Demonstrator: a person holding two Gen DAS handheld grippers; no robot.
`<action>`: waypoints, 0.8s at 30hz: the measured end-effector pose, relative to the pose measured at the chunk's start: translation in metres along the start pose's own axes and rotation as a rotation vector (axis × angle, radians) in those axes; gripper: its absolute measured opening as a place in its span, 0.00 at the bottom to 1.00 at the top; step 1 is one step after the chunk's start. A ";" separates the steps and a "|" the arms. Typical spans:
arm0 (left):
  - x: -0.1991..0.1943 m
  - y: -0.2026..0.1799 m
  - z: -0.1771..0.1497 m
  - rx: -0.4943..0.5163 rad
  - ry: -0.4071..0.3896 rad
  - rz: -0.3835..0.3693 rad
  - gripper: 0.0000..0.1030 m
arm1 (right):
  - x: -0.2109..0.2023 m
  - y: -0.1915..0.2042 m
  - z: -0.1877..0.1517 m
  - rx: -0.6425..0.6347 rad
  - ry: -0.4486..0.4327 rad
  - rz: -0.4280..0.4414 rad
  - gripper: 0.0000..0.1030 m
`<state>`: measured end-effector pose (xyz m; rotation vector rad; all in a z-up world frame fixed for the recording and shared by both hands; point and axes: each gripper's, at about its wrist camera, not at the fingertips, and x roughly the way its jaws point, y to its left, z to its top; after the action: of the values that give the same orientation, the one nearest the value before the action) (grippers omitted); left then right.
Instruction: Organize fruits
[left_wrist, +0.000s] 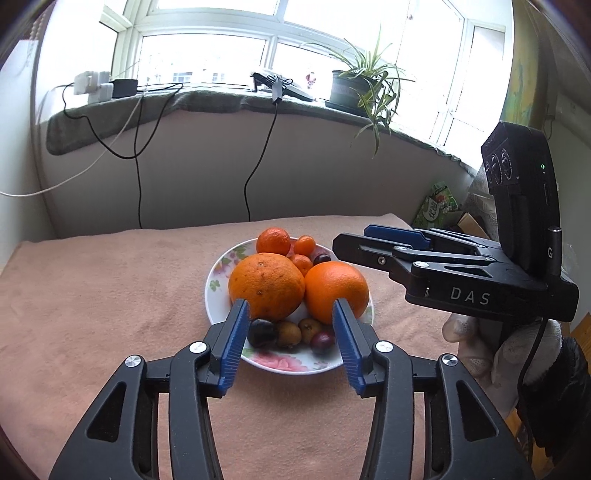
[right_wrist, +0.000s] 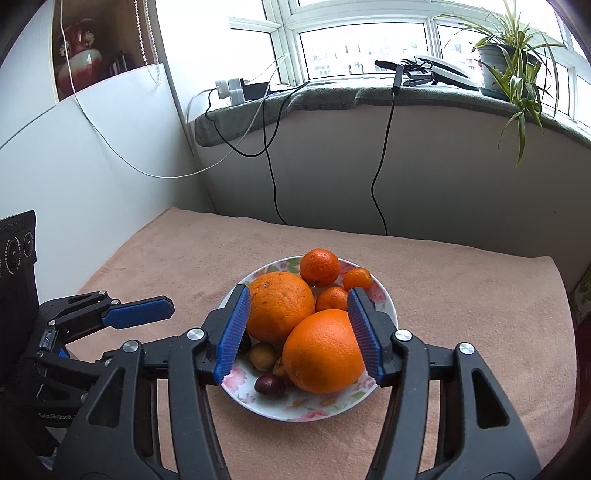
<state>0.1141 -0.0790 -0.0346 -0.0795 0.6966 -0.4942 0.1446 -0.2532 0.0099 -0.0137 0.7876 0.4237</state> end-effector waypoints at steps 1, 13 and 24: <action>-0.003 0.000 -0.001 0.000 -0.005 0.005 0.46 | -0.005 0.001 -0.001 0.002 -0.008 -0.003 0.56; -0.035 0.005 -0.006 -0.016 -0.073 0.095 0.68 | -0.043 0.012 -0.016 0.019 -0.080 -0.060 0.82; -0.045 0.003 -0.007 -0.007 -0.089 0.156 0.74 | -0.058 0.010 -0.022 0.030 -0.103 -0.104 0.88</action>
<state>0.0816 -0.0547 -0.0139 -0.0531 0.6121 -0.3364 0.0898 -0.2683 0.0359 -0.0052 0.6884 0.3116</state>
